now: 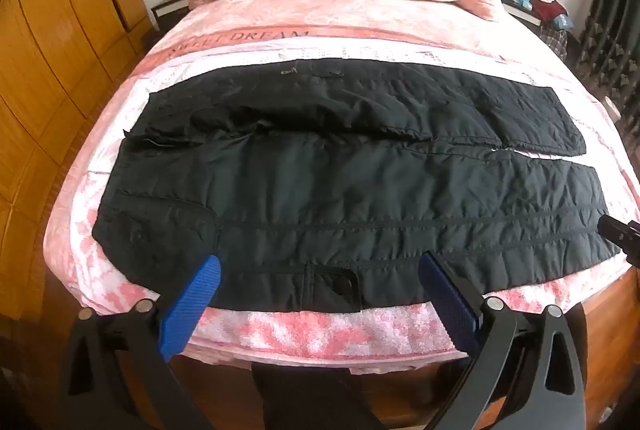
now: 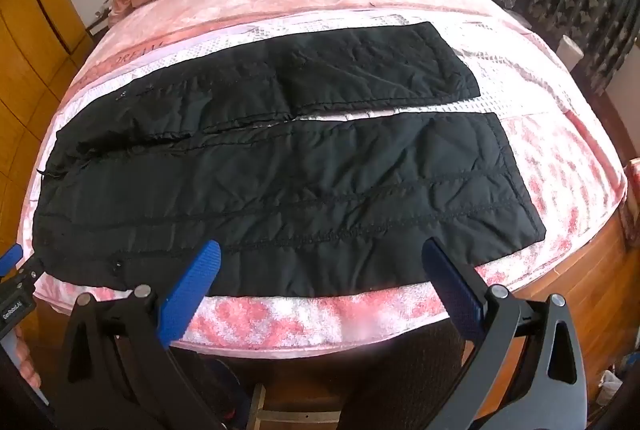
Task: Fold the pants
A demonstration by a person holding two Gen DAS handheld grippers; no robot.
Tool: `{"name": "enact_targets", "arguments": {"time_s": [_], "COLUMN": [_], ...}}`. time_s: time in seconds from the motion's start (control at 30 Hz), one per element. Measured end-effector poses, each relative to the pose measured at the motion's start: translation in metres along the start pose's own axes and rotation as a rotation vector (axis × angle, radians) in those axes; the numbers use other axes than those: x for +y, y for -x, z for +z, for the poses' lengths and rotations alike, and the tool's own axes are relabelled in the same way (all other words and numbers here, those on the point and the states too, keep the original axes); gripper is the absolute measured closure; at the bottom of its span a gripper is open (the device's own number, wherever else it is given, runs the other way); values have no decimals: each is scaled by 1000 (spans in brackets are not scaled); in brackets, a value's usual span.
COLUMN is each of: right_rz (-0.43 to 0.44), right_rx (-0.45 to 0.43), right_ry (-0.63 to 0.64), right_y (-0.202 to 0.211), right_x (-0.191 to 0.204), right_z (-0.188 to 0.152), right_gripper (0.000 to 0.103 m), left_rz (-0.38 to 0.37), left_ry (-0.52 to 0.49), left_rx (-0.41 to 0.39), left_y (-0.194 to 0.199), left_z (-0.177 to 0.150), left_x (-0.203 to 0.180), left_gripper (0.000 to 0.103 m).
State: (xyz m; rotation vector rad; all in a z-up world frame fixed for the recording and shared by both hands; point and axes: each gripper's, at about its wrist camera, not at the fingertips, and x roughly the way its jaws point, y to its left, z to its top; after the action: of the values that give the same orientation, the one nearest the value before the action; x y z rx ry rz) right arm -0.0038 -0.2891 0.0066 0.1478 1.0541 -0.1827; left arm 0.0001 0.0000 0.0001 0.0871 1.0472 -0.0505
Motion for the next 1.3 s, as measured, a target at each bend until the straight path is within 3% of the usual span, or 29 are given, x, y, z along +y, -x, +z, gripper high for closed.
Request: {"name": "enact_targets", "arguments": {"time_s": [1.3], "right_rz": [-17], "right_rx": [-11], "right_ry": [24], "right_y": [-5], "right_x": [-1], "right_z": [3], "right_gripper": [3], "left_rz": [9], "left_ry": [6], "left_rx": [13], "left_y": [-7], "left_z": [4], "left_x": [-3], "left_gripper": [4]}}
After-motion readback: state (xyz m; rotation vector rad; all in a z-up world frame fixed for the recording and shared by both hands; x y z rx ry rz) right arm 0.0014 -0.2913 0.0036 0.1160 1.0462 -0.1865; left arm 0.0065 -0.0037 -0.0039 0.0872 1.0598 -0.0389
